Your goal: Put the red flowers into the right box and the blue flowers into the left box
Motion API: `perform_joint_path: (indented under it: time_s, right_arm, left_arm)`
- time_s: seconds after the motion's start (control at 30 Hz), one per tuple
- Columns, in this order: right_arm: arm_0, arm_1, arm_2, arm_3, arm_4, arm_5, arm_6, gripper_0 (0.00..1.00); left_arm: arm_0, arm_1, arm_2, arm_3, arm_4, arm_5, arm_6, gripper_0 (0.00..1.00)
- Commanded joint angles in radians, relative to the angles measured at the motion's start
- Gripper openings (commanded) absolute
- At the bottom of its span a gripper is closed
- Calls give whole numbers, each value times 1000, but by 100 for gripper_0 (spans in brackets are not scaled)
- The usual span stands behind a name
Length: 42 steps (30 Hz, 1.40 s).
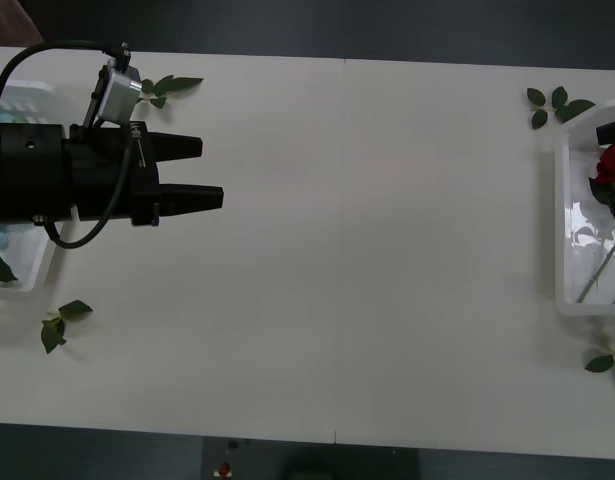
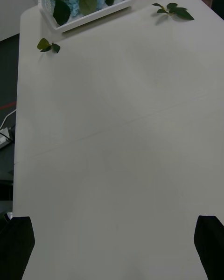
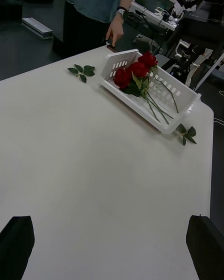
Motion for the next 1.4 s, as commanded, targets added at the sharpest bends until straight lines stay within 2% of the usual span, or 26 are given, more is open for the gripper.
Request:
perform_joint_path:
  time_s: [0.03,0.33,0.67,1.4]
  right_arm:
    - [-18,-32,-10,-10,-4,-1,28,100]
    - [-18,-32,-10,-10,-4,-1,28,100]
    - [-18,-32,-10,-10,-4,-1,28,100]
    - [-18,-32,-10,-10,-4,-1,28,100]
  left_arm:
    - [-34,-4,-5,-18,0,15,38,94]
    - [-61,-47,-8,-19,43,81,42,94]
    - [-90,-72,-25,-19,73,81,42,94]
    - [-90,-72,-25,-19,73,81,42,94]
